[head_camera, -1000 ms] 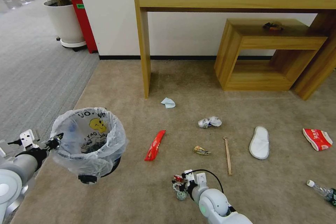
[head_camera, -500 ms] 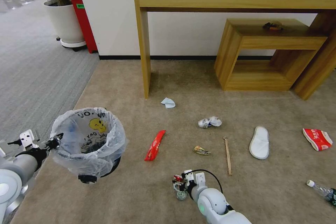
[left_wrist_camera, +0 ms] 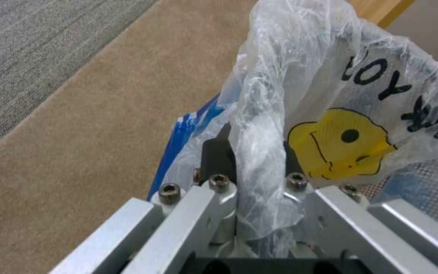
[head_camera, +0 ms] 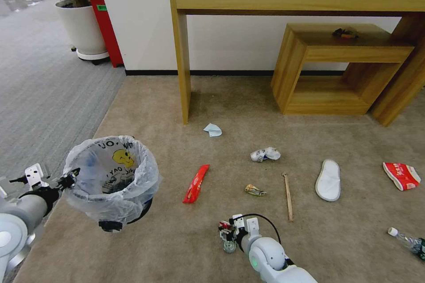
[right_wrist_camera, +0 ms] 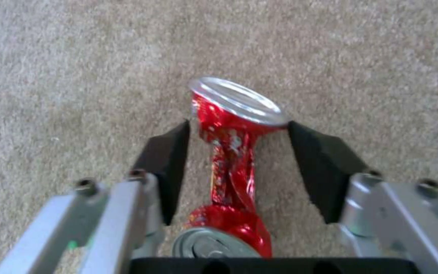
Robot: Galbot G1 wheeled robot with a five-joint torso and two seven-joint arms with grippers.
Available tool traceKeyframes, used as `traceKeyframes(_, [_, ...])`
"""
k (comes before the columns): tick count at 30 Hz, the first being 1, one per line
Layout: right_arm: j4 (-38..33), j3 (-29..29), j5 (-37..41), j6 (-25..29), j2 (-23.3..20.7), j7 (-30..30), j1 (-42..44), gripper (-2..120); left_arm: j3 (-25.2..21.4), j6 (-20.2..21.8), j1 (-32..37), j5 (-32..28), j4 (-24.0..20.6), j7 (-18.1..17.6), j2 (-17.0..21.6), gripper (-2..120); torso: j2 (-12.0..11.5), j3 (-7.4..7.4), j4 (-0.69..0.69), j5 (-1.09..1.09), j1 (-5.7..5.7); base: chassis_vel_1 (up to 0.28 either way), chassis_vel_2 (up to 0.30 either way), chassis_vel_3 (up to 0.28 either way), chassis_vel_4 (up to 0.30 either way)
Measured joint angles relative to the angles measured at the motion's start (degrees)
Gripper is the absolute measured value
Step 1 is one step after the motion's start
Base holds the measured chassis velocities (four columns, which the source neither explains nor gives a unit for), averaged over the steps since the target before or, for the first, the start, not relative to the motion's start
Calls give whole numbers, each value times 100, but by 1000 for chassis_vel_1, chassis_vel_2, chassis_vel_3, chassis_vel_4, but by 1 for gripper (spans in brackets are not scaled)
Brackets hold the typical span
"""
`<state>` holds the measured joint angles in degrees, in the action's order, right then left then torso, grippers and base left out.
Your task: Pick up the trash bin and place the garbage on the floor into it.
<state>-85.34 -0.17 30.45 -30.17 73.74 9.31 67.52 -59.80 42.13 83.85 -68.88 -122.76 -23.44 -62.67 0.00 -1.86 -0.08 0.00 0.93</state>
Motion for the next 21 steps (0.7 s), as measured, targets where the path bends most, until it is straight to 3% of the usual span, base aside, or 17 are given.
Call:
traceKeyframes(3, [18, -12, -1, 0, -3, -1, -1, 35, 0, 0, -3, 0, -2, 1, 0, 2, 0, 0, 0, 0, 0, 0, 0, 0, 0])
traceKeyframes(6, [25, -14, -1, 1, -3, -4, -3, 32, 4, 0, -9, 1, -2, 1, 1, 2, 0, 0, 0, 0, 0, 0, 0, 0, 0])
traceKeyframes(15, [40, -23, -12, 18, -22, -8, -8, 0, 31, 0, -28, 9, 5, 1, 2, 2, 0, 0, 0, 0, 0, 0, 0, 0, 0])
traceKeyframes(21, [42, -13, -10, 19, -31, -17, -17, 0, 31, 0, -36, 9, 10, 3, 5, 2, 0, 0, 0, 0, 0, 0, 0, 0, 0])
